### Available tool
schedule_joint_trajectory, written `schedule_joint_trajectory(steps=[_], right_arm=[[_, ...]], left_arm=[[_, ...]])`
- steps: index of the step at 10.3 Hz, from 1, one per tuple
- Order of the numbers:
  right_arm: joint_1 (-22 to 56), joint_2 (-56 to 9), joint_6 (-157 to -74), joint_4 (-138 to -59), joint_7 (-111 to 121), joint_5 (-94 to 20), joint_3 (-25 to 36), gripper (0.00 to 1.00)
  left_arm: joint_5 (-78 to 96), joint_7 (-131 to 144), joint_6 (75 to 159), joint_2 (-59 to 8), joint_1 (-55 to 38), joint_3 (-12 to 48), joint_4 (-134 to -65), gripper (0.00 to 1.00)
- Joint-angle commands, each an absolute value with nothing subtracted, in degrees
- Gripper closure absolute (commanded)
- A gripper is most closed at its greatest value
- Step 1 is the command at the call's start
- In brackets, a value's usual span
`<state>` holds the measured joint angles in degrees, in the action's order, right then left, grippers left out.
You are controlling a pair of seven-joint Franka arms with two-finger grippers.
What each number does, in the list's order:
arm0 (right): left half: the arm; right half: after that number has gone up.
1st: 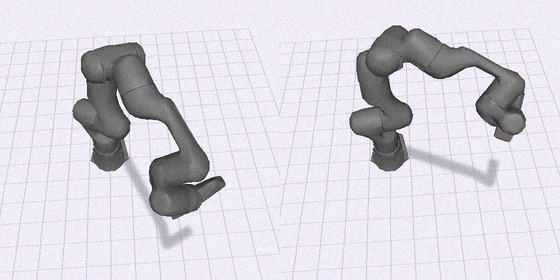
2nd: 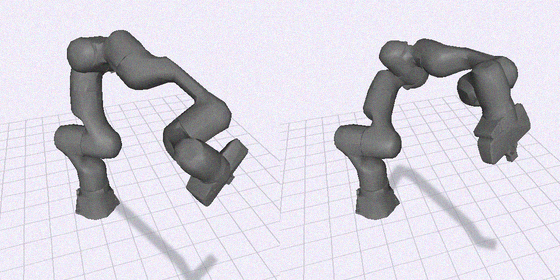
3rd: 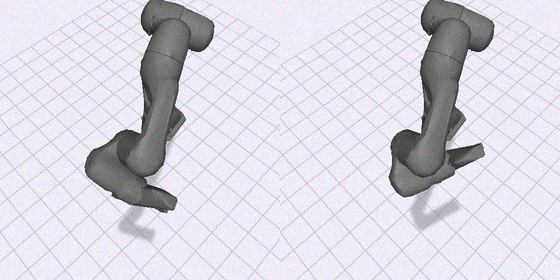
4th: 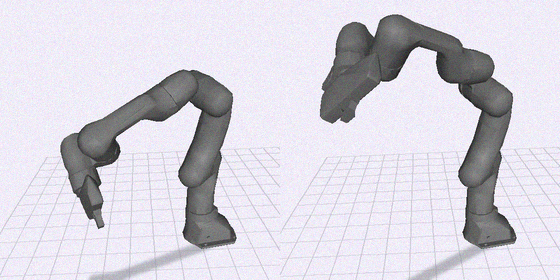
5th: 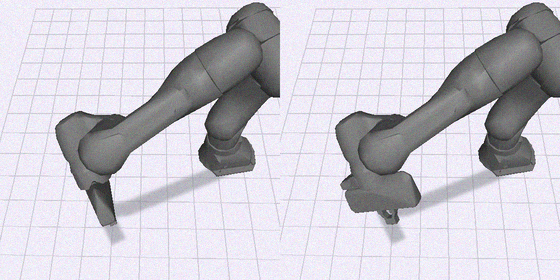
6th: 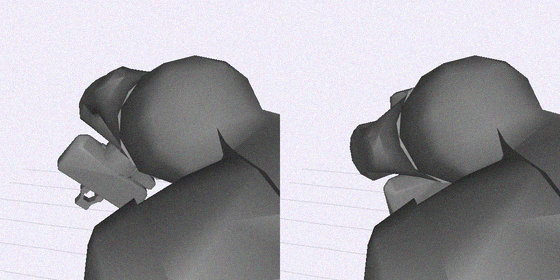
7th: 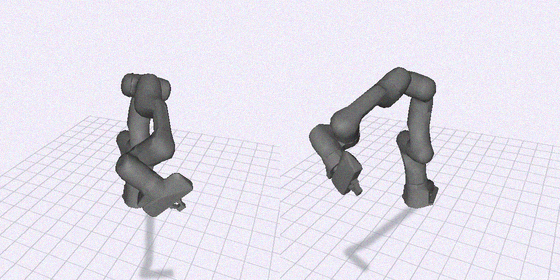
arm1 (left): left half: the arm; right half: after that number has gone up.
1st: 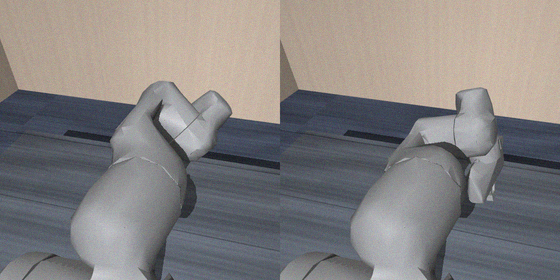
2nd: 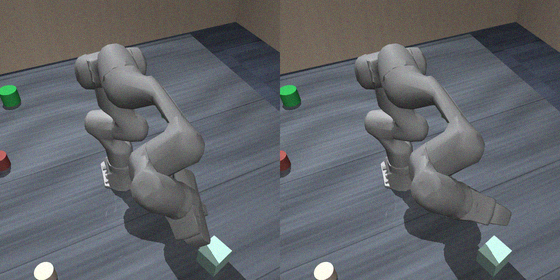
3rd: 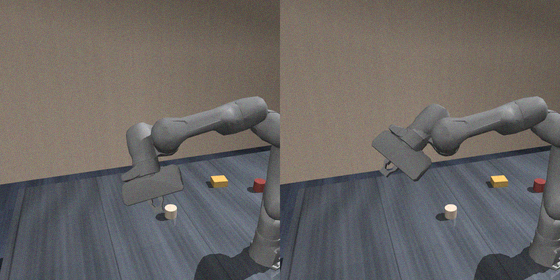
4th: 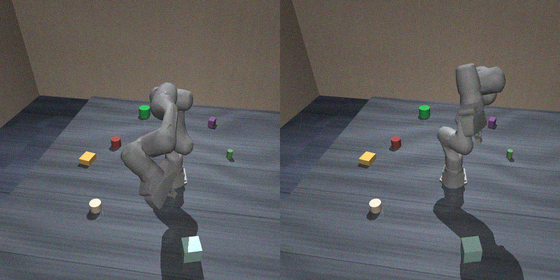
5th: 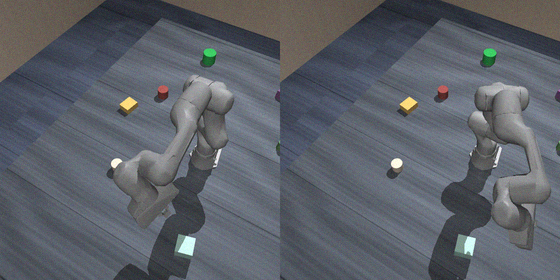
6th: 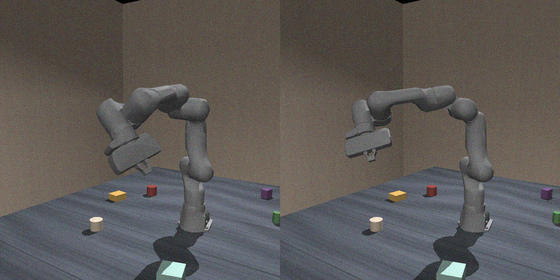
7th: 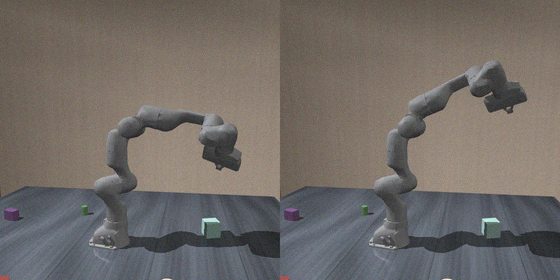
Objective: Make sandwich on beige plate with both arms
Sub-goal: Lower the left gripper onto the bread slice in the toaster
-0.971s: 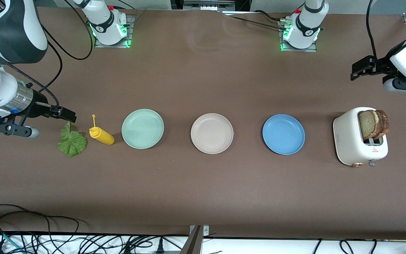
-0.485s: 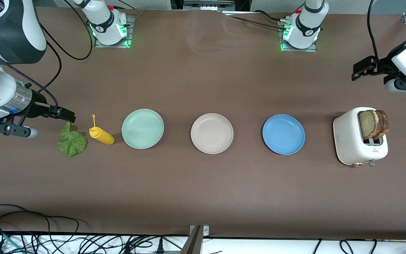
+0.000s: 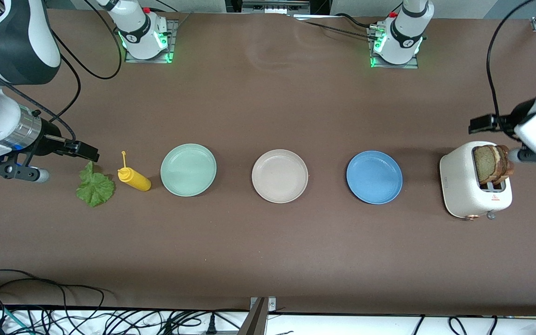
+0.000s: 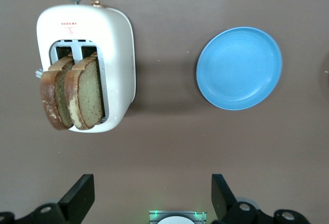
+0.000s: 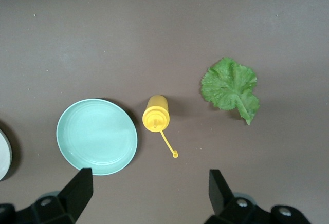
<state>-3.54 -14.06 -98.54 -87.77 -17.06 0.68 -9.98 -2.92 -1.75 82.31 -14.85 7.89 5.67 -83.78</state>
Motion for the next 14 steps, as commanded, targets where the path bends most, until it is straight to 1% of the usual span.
schedule_joint_trajectory(steps=[1, 2, 3, 5, 6, 8, 9, 11, 13, 14], right_arm=[[-4.13, -14.77, -98.17, -86.40, -16.00, -0.35, -10.37, 0.00], [-4.13, -14.77, -98.17, -86.40, -16.00, -0.35, -10.37, 0.00], [-4.13, -14.77, -98.17, -86.40, -16.00, -0.35, -10.37, 0.00], [-4.13, -14.77, -98.17, -86.40, -16.00, -0.35, -10.37, 0.00], [-4.13, -14.77, -98.17, -86.40, -16.00, -0.35, -10.37, 0.00], [-4.22, -14.85, -98.17, -86.40, -14.95, -0.35, -10.37, 0.00], [-4.65, -14.85, -98.17, -86.40, -14.77, -0.35, -10.37, 0.00], [-4.75, -14.85, -98.17, -86.40, -14.77, -0.35, -10.37, 0.00], [-4.75, -14.85, -98.17, -86.40, -14.77, -0.35, -10.37, 0.00], [-4.75, -14.85, -98.17, -86.40, -14.77, -0.35, -10.37, 0.00]], left_arm=[[-5.97, -6.03, 86.82, -19.66, 11.41, 6.06, -84.63, 0.00], [-6.24, -7.98, 87.44, -20.38, 13.34, 6.06, -85.33, 0.00], [-6.33, -8.08, 88.58, -20.13, 13.45, 6.06, -87.95, 0.00], [-8.17, -8.52, 94.36, -18.12, 15.11, 6.15, -95.85, 0.00], [-9.22, -8.87, 96.31, -17.76, 15.20, 6.24, -97.45, 0.00], [-9.84, -8.88, 96.59, -18.01, 15.20, 6.42, -97.56, 0.00], [-10.02, -8.96, 98.16, -18.28, 15.12, 6.42, -98.08, 0.00], [-10.02, -8.96, 99.14, -18.81, 15.03, 6.42, -98.26, 0.13], [-11.24, -8.96, 100.11, -19.51, 15.12, 6.42, -98.26, 0.22], [-11.34, -8.96, 100.11, -19.60, 15.12, 6.42, -98.09, 0.24]])
